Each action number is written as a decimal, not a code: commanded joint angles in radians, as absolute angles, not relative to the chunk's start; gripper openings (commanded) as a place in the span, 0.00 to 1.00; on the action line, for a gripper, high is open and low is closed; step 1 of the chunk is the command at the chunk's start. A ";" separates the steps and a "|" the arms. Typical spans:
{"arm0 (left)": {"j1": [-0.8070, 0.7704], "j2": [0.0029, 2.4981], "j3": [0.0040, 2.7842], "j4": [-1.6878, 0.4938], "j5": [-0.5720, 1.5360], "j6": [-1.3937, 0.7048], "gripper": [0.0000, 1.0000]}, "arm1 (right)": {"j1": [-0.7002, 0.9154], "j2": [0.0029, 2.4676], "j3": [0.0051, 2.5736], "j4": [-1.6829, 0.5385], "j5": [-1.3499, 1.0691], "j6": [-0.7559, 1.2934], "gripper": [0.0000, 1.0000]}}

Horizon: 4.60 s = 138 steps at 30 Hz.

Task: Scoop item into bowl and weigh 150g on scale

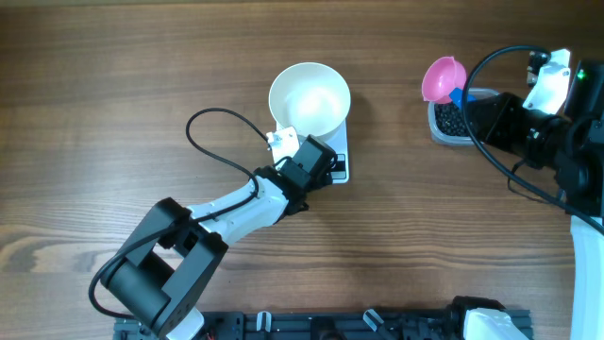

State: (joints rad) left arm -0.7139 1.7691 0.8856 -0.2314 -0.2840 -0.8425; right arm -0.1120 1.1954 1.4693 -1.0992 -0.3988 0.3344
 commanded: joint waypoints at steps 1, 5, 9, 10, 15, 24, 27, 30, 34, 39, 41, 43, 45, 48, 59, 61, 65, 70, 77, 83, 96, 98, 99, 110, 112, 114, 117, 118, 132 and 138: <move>-0.735 1.818 0.870 -0.251 -0.147 -0.815 1.00 | -0.111 1.203 1.490 -1.100 -0.387 0.315 0.04; -0.735 1.824 0.870 -0.252 -0.147 -0.815 1.00 | -0.111 1.203 1.490 -1.100 -0.387 0.314 0.04; -0.733 1.830 0.870 -0.255 -0.151 -0.815 1.00 | -0.111 1.203 1.490 -1.101 -0.372 0.315 0.04; -0.730 1.834 0.870 -0.255 -0.150 -0.815 1.00 | -0.111 1.203 1.490 -1.101 -0.372 0.315 0.04; -0.715 1.835 0.870 -0.263 -0.148 -0.817 1.00 | -0.111 1.203 1.490 -1.101 -0.372 0.314 0.04; -0.713 1.843 0.870 -0.263 -0.147 -0.818 1.00 | -0.111 1.203 1.490 -1.100 -0.372 0.315 0.04; -0.706 1.864 0.870 -0.262 -0.133 -0.818 1.00 | -0.111 1.203 1.490 -1.102 -0.372 0.314 0.04; -0.702 1.861 0.870 -0.262 -0.127 -0.818 1.00 | -0.111 1.203 1.490 -1.108 -0.372 0.315 0.04; -0.702 1.813 0.870 -0.266 -0.128 -0.814 1.00 | -0.111 1.203 1.490 -1.112 -0.372 0.314 0.04; -0.703 1.659 0.870 -0.302 -0.128 -0.814 1.00 | -0.111 1.203 1.490 -1.113 -0.373 0.315 0.04; -0.703 1.554 0.870 -0.333 -0.127 -0.814 1.00 | -0.111 1.203 1.490 -1.113 -0.372 0.315 0.04; -0.703 1.465 0.870 -0.353 -0.127 -0.813 1.00 | -0.111 1.203 1.490 -1.116 -0.372 0.315 0.04; -0.703 1.352 0.870 -0.384 -0.126 -0.791 1.00 | -0.111 1.203 1.490 -1.119 -0.372 0.315 0.04; -0.696 1.193 0.870 -0.456 -0.125 -0.732 1.00 | -0.111 1.203 1.490 -1.123 -0.372 0.315 0.04; -0.223 0.697 0.870 -0.743 -0.392 -0.687 1.00 | -0.111 1.203 1.490 -1.115 -0.371 0.274 0.04; -0.136 0.685 0.870 -0.791 -0.391 -0.688 1.00 | -0.111 1.203 1.490 -1.111 -0.360 0.261 0.04; -0.078 0.690 0.870 -0.834 -0.390 -0.688 1.00 | -0.111 1.203 1.490 -1.112 -0.323 0.207 0.04; -0.078 0.690 0.870 -0.836 -0.390 -0.688 1.00 | -0.111 1.203 1.490 -1.132 -0.324 0.187 0.04; -0.078 0.690 0.870 -0.836 -0.391 -0.688 1.00 | -0.111 1.203 1.490 -1.108 -0.324 0.244 0.04; -0.078 0.690 0.870 -0.836 -0.390 -0.688 1.00 | -0.111 1.203 1.490 -1.002 -0.328 0.245 0.04; -0.078 0.690 0.870 -0.836 -0.390 -0.688 1.00 | -0.112 1.208 1.490 -0.826 -0.040 0.131 0.04; -0.078 0.690 0.870 -0.836 -0.390 -0.688 1.00 | -0.112 1.208 1.490 -0.826 -0.017 0.130 0.04; -0.078 0.690 0.870 -0.836 -0.390 -0.688 1.00 | -0.112 1.208 1.490 -0.826 -0.017 0.130 0.04; -0.078 0.690 0.870 -0.836 -0.390 -0.688 1.00 | -0.112 1.207 1.490 -0.829 -0.014 0.194 0.04; -0.078 0.690 0.870 -0.836 -0.390 -0.688 1.00 | -0.112 1.207 1.490 -0.830 -0.014 0.202 0.04; -0.078 0.690 0.870 -0.836 -0.390 -0.688 1.00 | -0.112 1.207 1.490 -0.818 -0.014 0.282 0.04; -0.078 0.690 0.870 -0.836 -0.390 -0.688 1.00 | -0.112 1.207 1.490 -0.811 -0.009 0.354 0.04; -0.078 0.690 0.870 -0.836 -0.390 -0.688 1.00 | -0.112 1.207 1.490 -0.808 0.014 0.404 0.04; -0.078 0.690 0.870 -0.836 -0.390 -0.688 1.00 | -0.111 1.208 1.490 -0.801 0.072 0.480 0.04; -0.078 0.690 0.870 -0.836 -0.390 -0.688 1.00 | -0.112 1.208 1.490 -0.772 0.072 0.411 0.04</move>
